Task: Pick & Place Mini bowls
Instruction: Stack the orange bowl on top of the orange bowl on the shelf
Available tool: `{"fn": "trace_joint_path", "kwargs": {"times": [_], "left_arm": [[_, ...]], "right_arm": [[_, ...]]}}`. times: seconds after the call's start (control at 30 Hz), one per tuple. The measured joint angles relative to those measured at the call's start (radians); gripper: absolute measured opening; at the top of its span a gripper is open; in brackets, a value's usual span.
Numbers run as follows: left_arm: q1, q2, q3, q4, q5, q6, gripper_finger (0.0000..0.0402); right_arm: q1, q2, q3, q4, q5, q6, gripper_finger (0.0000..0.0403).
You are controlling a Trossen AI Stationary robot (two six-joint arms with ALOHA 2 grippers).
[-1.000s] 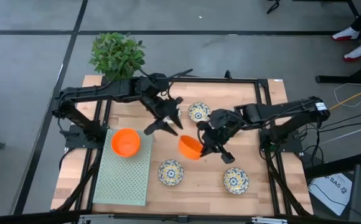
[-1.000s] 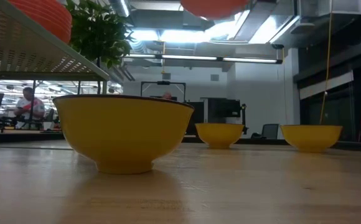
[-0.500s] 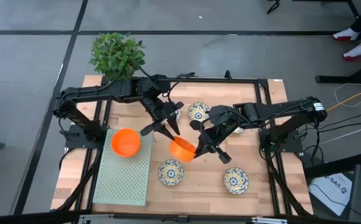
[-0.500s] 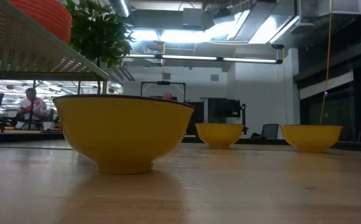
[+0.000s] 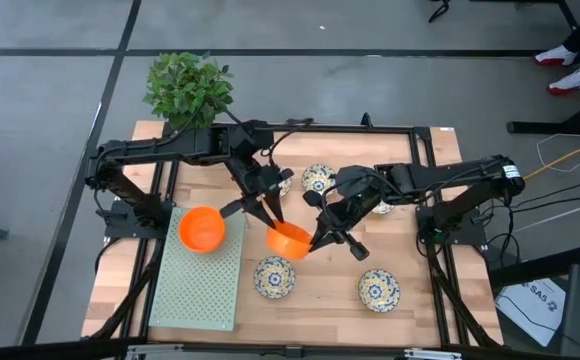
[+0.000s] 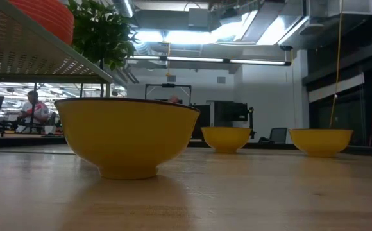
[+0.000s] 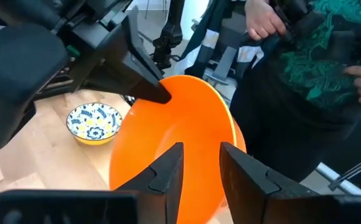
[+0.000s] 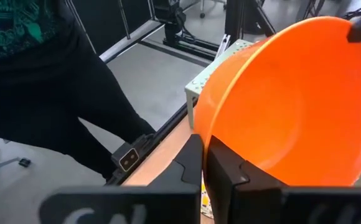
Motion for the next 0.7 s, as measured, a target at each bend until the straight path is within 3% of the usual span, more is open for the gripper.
{"fn": "trace_joint_path", "kwargs": {"times": [0.23,0.4,0.7], "left_arm": [[0.040,-0.001,0.000,0.015,0.026,0.000,0.0095],[0.061,-0.004,0.000,0.085,0.109,-0.056,0.0098],[0.032,-0.004,0.000,0.092,0.089,-0.127,0.0120]], "right_arm": [[0.000,0.000,0.000,0.025,-0.013,0.006,0.0009],[0.000,-0.001,0.000,0.025,-0.016,0.007,0.0009],[0.000,-0.001,0.000,0.026,-0.017,0.007,0.0009]]}}
